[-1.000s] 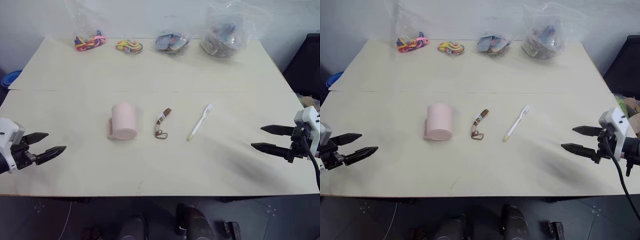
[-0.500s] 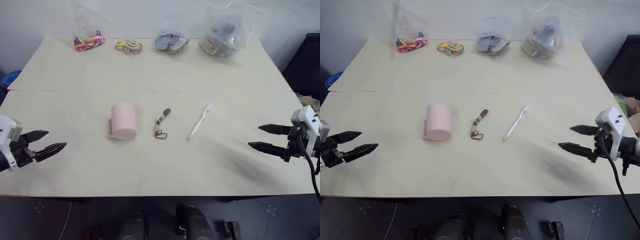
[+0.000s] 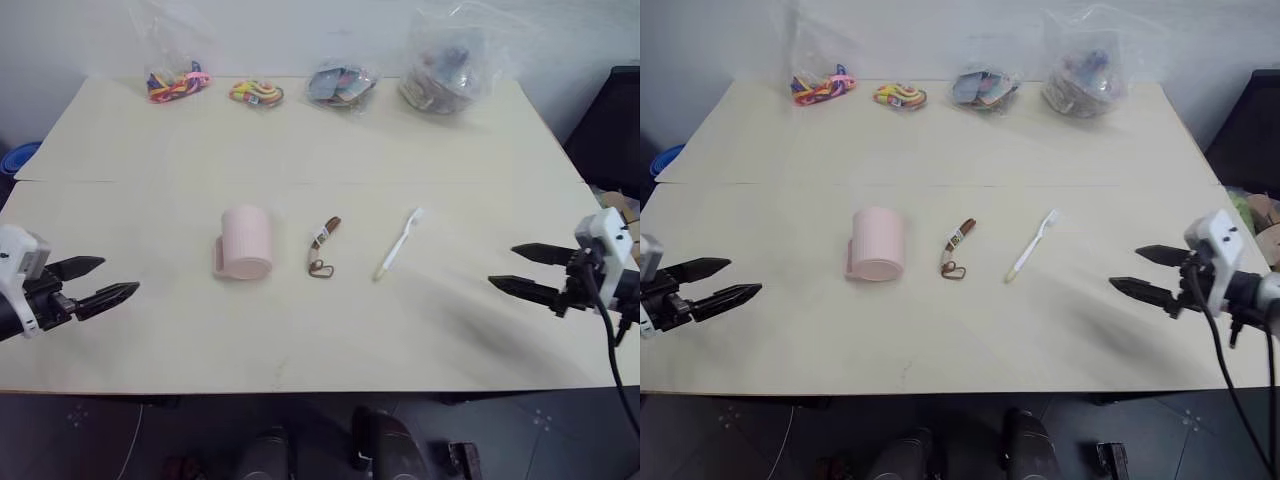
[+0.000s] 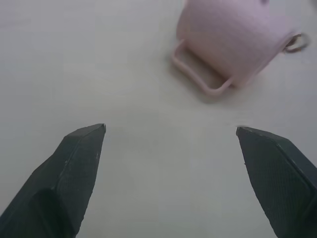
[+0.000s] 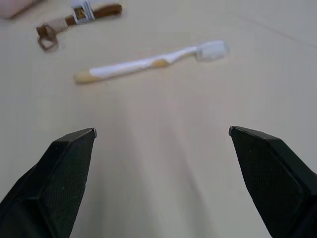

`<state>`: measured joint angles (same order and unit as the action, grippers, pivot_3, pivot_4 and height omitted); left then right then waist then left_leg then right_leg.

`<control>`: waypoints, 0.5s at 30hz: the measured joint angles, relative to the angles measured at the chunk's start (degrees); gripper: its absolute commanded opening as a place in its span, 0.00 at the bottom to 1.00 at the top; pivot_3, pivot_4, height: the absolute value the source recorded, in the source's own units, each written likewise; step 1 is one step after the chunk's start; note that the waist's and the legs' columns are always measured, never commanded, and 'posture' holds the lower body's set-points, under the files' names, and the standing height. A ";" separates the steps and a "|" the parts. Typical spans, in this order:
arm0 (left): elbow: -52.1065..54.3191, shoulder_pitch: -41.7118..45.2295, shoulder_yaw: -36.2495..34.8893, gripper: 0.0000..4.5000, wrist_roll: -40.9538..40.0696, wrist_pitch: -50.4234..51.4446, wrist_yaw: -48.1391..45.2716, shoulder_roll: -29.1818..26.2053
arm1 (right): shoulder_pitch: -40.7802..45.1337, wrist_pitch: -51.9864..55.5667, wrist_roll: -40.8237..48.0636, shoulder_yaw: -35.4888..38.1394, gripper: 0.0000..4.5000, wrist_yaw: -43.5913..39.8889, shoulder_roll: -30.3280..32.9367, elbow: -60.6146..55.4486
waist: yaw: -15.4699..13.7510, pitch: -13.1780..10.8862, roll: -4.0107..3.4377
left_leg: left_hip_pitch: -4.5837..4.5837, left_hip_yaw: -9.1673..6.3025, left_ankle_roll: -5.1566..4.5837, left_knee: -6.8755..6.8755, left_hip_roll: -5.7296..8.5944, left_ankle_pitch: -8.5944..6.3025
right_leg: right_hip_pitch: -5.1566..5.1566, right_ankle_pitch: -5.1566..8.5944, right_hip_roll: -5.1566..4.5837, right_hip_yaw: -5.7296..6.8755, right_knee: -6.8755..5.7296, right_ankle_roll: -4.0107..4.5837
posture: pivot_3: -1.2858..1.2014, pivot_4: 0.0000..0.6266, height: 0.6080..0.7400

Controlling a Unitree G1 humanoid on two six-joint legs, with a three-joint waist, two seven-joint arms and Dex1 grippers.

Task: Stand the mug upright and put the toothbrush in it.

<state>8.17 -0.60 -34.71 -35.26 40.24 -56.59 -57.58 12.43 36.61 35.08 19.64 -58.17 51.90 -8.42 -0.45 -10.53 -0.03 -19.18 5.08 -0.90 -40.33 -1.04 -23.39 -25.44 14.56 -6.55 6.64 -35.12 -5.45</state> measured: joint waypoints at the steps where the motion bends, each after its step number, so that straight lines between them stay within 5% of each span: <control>1: 2.57 0.12 0.26 1.00 -1.60 1.33 -1.05 -0.80 | 1.43 1.51 1.36 -1.24 1.00 2.02 -2.06 -3.19 | 0.19 0.00 0.00 | 0.00 -0.02 0.02 0.00 -0.04 0.00 | 0.00 0.00 -0.01 0.00 -0.02 0.00 | 0.52 0.24 1.00; 6: 13.00 0.72 2.24 1.00 -8.51 6.19 -7.72 -6.95 | 8.86 6.69 1.99 -13.02 1.00 14.16 -15.86 -12.95 | 1.04 0.01 0.00 | 0.01 0.02 0.17 0.01 0.11 0.00 | -0.05 0.02 0.13 -0.02 -0.02 0.04 | 0.52 0.24 1.00; 9: 14.60 4.04 4.25 1.00 -10.39 6.66 -9.93 -9.40 | 14.57 6.91 -3.94 -23.56 1.00 22.15 -25.81 -10.28 | 1.83 -0.06 -0.13 | 0.00 -0.02 0.26 0.04 0.18 0.05 | -0.14 0.08 0.14 -0.05 -0.17 0.13 | 0.52 0.24 1.00; 15: 12.09 11.46 9.00 1.00 -10.56 6.55 -10.24 -11.07 | 19.11 4.75 -13.47 -32.18 1.00 30.48 -36.48 0.24 | 2.16 -0.03 -0.07 | -0.04 -0.08 0.26 0.06 0.22 0.05 | -0.14 0.10 0.17 0.08 -0.17 0.17 | 0.52 0.24 1.00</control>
<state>20.26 10.86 -25.71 -45.82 46.80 -66.84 -68.66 31.55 41.36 21.61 -12.53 -27.69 15.41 -8.19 1.71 -10.57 -0.10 -19.23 5.00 -0.64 -40.27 -0.81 -23.34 -25.58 14.66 -6.38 6.72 -35.29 -5.28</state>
